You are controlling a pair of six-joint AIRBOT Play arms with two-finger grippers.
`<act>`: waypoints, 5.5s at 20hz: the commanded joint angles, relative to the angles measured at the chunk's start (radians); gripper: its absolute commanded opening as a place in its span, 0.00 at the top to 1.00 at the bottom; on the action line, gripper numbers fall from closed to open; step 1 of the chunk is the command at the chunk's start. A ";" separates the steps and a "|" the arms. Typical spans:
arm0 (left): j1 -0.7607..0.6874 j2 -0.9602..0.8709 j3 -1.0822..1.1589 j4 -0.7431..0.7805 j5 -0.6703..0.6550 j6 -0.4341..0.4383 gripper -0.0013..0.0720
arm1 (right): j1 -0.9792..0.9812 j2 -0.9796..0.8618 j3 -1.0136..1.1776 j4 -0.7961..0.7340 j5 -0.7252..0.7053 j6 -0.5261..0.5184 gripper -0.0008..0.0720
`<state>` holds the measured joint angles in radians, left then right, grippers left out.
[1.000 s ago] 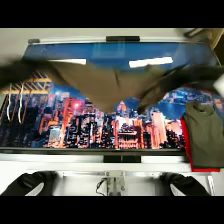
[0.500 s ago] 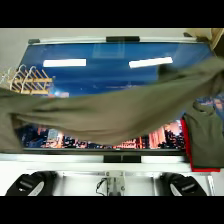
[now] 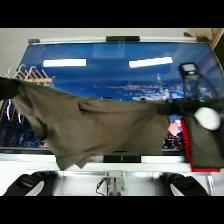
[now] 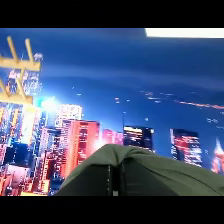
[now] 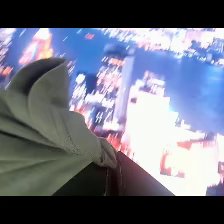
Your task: Fold the shirts.
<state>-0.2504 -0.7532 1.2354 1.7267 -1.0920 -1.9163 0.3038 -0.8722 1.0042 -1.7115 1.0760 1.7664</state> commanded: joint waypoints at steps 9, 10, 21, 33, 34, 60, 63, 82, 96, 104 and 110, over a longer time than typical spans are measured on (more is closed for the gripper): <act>0.134 -0.592 -0.029 -0.527 0.281 -0.073 0.67 | -0.003 -0.477 -0.050 0.241 -0.545 0.307 0.60; 0.140 -0.597 -0.027 -0.558 0.253 -0.049 0.31 | -0.011 -0.468 -0.043 0.245 -0.537 0.298 0.29; 0.550 -0.222 -0.293 -0.479 -0.428 0.308 0.35 | -0.630 -0.287 0.071 0.424 0.358 -0.417 0.24; 0.555 0.022 -0.897 -0.594 -0.010 0.316 0.35 | -0.682 -0.288 -0.034 0.537 0.364 -0.425 0.24; 0.555 0.022 -0.897 -0.595 0.016 0.316 0.35 | -0.682 -0.288 -0.034 0.537 0.364 -0.425 0.24; 0.555 -0.054 -0.792 -0.741 0.092 0.442 0.94 | -0.537 -0.515 -0.241 0.629 -0.005 -0.376 0.11; 0.555 -0.011 -0.792 -0.741 0.085 0.442 0.94 | -0.449 -0.516 -0.240 0.633 -0.129 -0.278 0.66; 0.556 0.231 0.778 -0.585 -0.020 0.297 0.94 | -0.440 0.384 0.732 0.293 -0.083 -0.459 0.88; 0.555 0.157 0.015 -0.588 -0.310 0.382 0.94 | -0.440 0.086 0.278 0.071 0.460 -0.399 0.88; 0.431 -0.322 -0.229 -0.737 0.328 0.468 0.94 | -0.345 -0.429 0.170 0.074 -0.355 -0.163 0.88; 0.312 -0.693 -0.008 -0.790 0.647 0.465 0.94 | -0.309 -0.697 0.327 0.081 -0.661 -0.029 0.88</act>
<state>0.1066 -1.2877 1.1400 0.9703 -0.6365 -1.4532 -0.0139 -1.4544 1.2701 -1.6440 0.6109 1.6535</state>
